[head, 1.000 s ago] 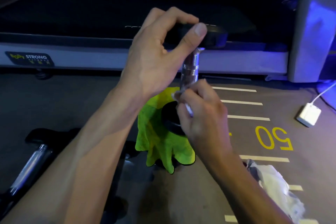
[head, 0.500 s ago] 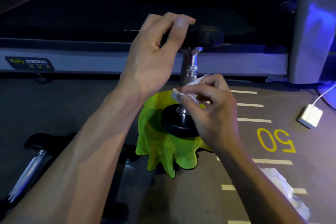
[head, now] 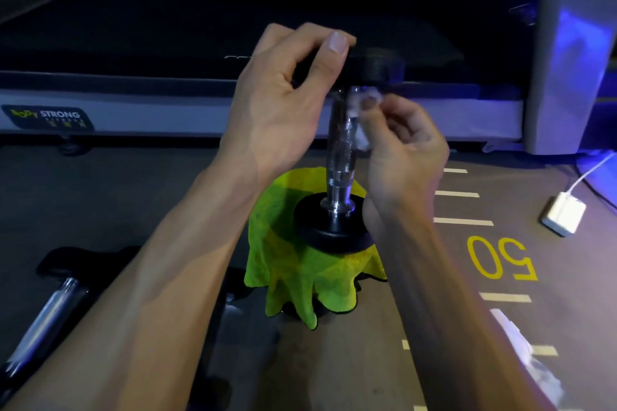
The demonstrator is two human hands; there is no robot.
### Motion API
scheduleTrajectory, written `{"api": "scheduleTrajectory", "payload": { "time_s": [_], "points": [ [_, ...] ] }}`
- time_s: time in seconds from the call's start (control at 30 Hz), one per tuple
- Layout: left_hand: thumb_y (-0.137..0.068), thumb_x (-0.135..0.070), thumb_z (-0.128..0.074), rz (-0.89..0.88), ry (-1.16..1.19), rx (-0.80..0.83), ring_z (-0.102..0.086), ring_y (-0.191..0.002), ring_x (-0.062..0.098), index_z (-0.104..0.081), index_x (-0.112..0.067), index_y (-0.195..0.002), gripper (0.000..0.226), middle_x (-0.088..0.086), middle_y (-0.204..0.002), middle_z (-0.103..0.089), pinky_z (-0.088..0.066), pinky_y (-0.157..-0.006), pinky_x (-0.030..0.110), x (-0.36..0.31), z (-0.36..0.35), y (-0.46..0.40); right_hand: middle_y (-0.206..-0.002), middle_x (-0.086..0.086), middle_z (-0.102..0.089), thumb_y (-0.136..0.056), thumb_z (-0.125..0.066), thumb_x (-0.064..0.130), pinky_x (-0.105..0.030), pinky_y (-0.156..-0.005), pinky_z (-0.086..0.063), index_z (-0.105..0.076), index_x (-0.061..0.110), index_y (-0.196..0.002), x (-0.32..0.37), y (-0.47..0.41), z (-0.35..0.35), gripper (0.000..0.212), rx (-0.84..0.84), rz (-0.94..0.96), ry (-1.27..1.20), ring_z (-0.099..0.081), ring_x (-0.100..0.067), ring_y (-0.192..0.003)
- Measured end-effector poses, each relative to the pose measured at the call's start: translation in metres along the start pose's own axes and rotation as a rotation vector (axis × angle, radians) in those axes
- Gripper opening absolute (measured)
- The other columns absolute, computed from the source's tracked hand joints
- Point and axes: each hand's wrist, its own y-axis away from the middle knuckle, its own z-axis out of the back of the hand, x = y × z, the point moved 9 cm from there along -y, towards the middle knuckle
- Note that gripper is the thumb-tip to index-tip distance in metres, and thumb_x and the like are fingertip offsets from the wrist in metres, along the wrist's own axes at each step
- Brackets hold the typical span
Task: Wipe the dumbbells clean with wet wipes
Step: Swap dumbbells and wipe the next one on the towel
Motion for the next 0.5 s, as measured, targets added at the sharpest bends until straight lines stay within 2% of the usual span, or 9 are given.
{"api": "scheduleTrajectory", "payload": {
  "time_s": [0.13,0.23,0.37,0.4,0.5],
  "points": [
    [-0.106,-0.047,-0.053,-0.001,-0.005,-0.026,-0.055,-0.099,-0.004,-0.072,-0.04,-0.112,0.022,-0.008,-0.105,-0.054,-0.044,-0.088,0.012,-0.002,-0.003,0.002,-0.08,-0.004,-0.074,-0.093,-0.07,-0.004,-0.021,-0.067,-0.054,-0.069,0.008,-0.096,-0.003,-0.005,0.002,0.013,-0.086,-0.096,-0.197,-0.067,-0.01,-0.07],
    [-0.105,-0.048,-0.053,-0.004,0.0,-0.034,-0.054,-0.101,-0.004,-0.072,-0.042,-0.111,0.02,-0.006,-0.106,-0.056,-0.045,-0.088,0.013,-0.002,-0.001,0.004,-0.077,-0.003,-0.074,-0.09,-0.07,-0.008,-0.021,-0.067,-0.054,-0.07,0.007,-0.093,0.004,0.009,-0.005,0.016,-0.087,-0.03,-0.158,-0.066,-0.009,-0.069],
    [-0.105,-0.047,-0.053,-0.025,-0.008,-0.051,-0.052,-0.099,-0.007,-0.068,-0.045,-0.11,0.016,-0.004,-0.106,-0.057,-0.044,-0.087,0.01,-0.003,0.002,0.003,-0.089,-0.014,-0.072,-0.085,-0.077,0.001,-0.035,-0.077,-0.057,-0.072,0.012,-0.086,0.022,0.024,-0.017,0.012,-0.033,0.223,0.092,-0.067,-0.018,-0.079],
    [-0.105,-0.047,-0.053,-0.02,-0.012,-0.051,-0.051,-0.099,-0.009,-0.068,-0.045,-0.11,0.016,-0.003,-0.107,-0.057,-0.044,-0.086,0.01,-0.002,0.002,0.003,-0.091,-0.012,-0.07,-0.084,-0.078,0.004,-0.033,-0.076,-0.055,-0.073,0.013,-0.085,0.026,0.029,-0.022,0.011,-0.001,0.317,0.2,-0.067,-0.017,-0.08],
    [-0.104,-0.048,-0.055,-0.003,-0.001,-0.052,-0.052,-0.098,-0.009,-0.07,-0.044,-0.11,0.016,0.0,-0.108,-0.057,-0.045,-0.086,0.011,-0.001,0.001,0.003,-0.091,-0.003,-0.058,-0.082,-0.077,0.004,-0.015,-0.072,-0.044,-0.075,0.009,-0.084,0.036,0.04,-0.035,0.006,0.036,0.565,0.541,-0.057,-0.009,-0.078]
  ]
}}
